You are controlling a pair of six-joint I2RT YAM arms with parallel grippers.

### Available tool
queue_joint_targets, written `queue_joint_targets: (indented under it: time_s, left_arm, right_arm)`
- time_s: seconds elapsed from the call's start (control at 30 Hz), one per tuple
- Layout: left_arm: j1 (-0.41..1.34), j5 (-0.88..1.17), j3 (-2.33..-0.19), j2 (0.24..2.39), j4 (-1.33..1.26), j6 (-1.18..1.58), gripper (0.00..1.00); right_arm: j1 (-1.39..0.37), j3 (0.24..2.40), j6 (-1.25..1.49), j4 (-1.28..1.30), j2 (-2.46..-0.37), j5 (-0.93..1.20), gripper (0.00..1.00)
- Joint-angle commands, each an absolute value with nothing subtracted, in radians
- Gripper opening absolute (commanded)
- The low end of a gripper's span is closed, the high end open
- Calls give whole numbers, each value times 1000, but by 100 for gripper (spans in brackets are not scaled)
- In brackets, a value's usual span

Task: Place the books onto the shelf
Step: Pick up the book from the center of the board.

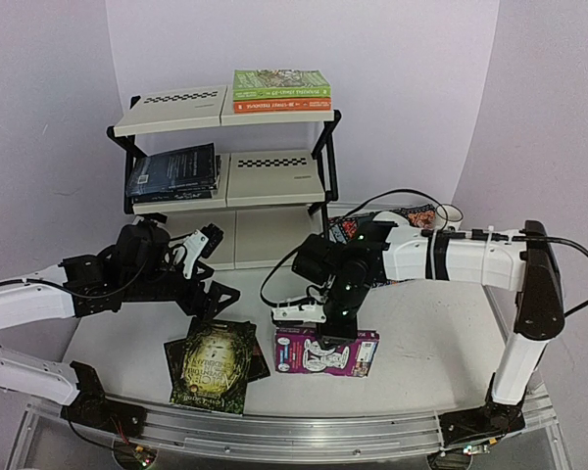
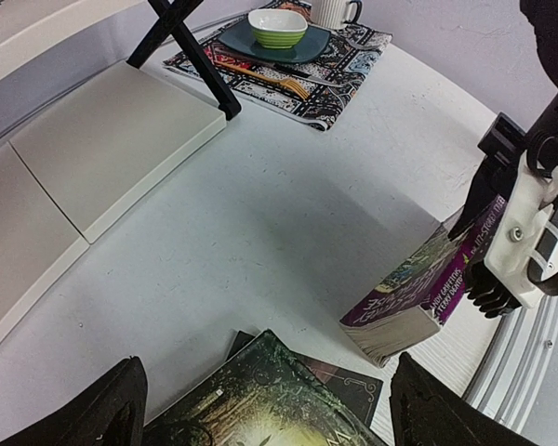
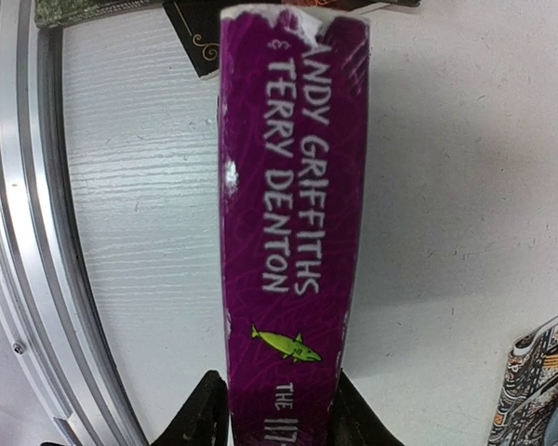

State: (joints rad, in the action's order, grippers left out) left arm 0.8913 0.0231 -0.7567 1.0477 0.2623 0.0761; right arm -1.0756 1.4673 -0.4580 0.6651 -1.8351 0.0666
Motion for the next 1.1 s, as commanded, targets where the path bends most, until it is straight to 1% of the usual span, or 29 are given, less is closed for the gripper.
queue_joint_targets:
  time_s: [0.0, 0.07, 0.23, 0.3, 0.43, 0.6, 0.73, 0.87, 0.97, 1.07]
  left_arm:
    - [890, 14, -762, 1029, 254, 60, 92]
    - [890, 14, -762, 1032, 255, 59, 92]
    - [891, 18, -761, 1038, 258, 57, 91]
    - [890, 19, -762, 1038, 258, 56, 91]
    - [890, 19, -764, 1035, 263, 53, 91]
    - [890, -18, -769, 1010, 282, 52, 90]
    - [890, -129, -790, 961, 329, 79, 89]
    - [890, -189, -800, 890, 359, 86, 89]
    - [891, -244, -804, 837, 378, 102, 89]
    - [891, -298, -807, 792, 403, 127, 89]
  right_arm:
    - [-1083, 1507, -478, 760, -1864, 36, 37]
    - [-1084, 1513, -477, 768, -1870, 32, 36]
    - [-1086, 1516, -471, 770, -1881, 32, 27]
    - [-1085, 1520, -468, 772, -1885, 32, 20]
    - [-1085, 1531, -467, 776, -1867, 31, 1]
    - [-1086, 1536, -484, 776, -1796, -25, 0]
    - [-1087, 1542, -551, 768, -1680, -156, 0]
    - [-1085, 1611, -668, 717, -1566, -324, 0]
    - [-1085, 1645, -807, 592, -1501, -440, 0]
    - [-1085, 1596, -1062, 278, -1444, -542, 0]
